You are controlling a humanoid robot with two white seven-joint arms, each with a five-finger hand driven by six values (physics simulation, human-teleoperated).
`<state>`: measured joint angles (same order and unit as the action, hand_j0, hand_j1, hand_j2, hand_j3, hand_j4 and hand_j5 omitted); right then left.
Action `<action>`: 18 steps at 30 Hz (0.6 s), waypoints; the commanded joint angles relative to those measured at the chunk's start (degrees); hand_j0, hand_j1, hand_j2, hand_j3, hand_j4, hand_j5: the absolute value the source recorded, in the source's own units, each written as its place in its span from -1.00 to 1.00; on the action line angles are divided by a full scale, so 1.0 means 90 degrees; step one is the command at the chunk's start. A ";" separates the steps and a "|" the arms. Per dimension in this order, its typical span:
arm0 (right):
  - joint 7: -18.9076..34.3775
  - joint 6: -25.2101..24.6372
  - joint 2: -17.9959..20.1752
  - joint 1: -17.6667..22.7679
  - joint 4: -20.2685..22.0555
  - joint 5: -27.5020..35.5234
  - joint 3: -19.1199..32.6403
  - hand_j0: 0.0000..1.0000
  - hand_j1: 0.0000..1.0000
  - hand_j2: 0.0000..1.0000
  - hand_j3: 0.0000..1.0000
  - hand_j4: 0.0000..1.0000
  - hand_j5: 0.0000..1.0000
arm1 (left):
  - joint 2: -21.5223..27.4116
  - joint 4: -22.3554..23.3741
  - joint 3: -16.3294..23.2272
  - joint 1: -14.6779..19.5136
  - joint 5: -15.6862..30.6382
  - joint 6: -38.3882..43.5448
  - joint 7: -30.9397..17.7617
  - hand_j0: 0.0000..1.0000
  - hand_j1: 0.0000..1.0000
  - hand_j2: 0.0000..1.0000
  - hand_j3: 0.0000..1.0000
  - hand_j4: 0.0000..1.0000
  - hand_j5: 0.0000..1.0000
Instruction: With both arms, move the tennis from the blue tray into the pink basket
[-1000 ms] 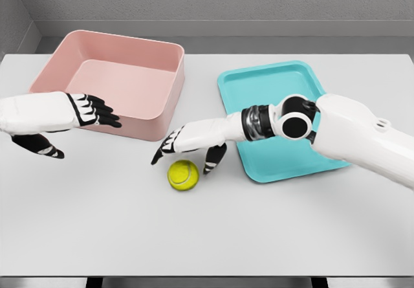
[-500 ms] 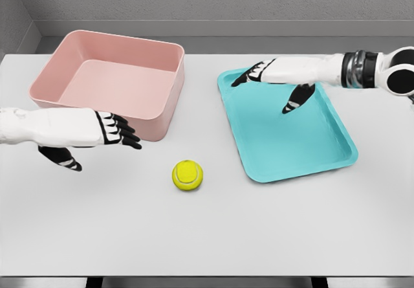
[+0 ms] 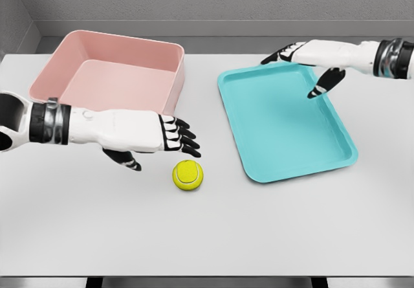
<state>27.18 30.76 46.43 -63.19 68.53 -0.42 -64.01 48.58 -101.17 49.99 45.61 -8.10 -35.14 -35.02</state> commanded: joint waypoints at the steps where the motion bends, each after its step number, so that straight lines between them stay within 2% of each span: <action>1: -0.0003 -0.0010 0.0114 0.0000 -0.0006 0.0027 0.0041 1.00 1.00 1.00 1.00 1.00 1.00 | -0.0202 0.0001 0.0139 0.0010 0.0051 0.0016 0.0002 1.00 1.00 1.00 1.00 1.00 1.00; 4: -0.0003 0.0000 0.0241 0.0068 0.0032 0.0037 0.0022 1.00 1.00 1.00 1.00 1.00 1.00 | -0.0144 -0.0009 0.0207 0.0088 0.0636 0.0016 0.0002 1.00 1.00 1.00 1.00 1.00 1.00; 6: -0.0003 0.0000 0.0271 0.0088 0.0052 0.0037 0.0022 1.00 1.00 1.00 1.00 1.00 1.00 | -0.0075 0.0001 0.0471 0.0137 0.1096 0.0016 0.0002 1.00 1.00 1.00 1.00 1.00 1.00; 9: 0.0007 0.0000 0.0290 0.0107 0.0052 0.0037 0.0022 1.00 1.00 1.00 1.00 1.00 1.00 | -0.0075 0.0001 0.0842 0.0322 0.1389 0.0016 0.0002 1.00 1.00 1.00 1.00 1.00 1.00; 10: 0.0007 0.0000 0.0290 0.0107 0.0052 0.0027 0.0022 1.00 1.00 1.00 1.00 1.00 1.00 | -0.0075 0.0011 0.0842 0.0401 0.1291 0.0016 0.0002 1.00 1.00 1.00 1.00 1.00 1.00; 11: 0.0007 0.0000 0.0290 0.0117 0.0052 0.0037 0.0022 1.00 1.00 1.00 1.00 1.00 1.00 | -0.0095 0.0011 0.0833 0.0410 0.0959 0.0016 0.0002 1.00 1.00 1.00 1.00 1.00 1.00; 14: 0.0007 0.0000 0.0300 0.0156 0.0052 0.0027 0.0032 1.00 1.00 1.00 1.00 1.00 1.00 | -0.0173 0.0011 0.0842 0.0449 0.0627 0.0016 0.0002 1.00 1.00 1.00 1.00 1.00 1.00; 16: 0.0007 0.0000 0.0290 0.0166 0.0052 0.0037 0.0032 1.00 1.00 1.00 1.00 1.00 1.00 | -0.0437 0.0011 0.0842 0.0450 0.0168 0.0016 0.0002 1.00 1.00 1.00 1.00 1.00 1.00; 18: 0.0007 0.0000 0.0290 0.0176 0.0052 0.0037 0.0032 1.00 1.00 1.00 1.00 1.00 1.00 | -0.0622 0.0011 0.0872 0.0450 0.0022 0.0016 0.0002 1.00 1.00 1.00 1.00 1.00 1.00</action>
<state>27.25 30.88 49.01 -61.61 68.98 -0.45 -63.86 44.53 -101.09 57.59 49.75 -6.12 -35.16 -35.03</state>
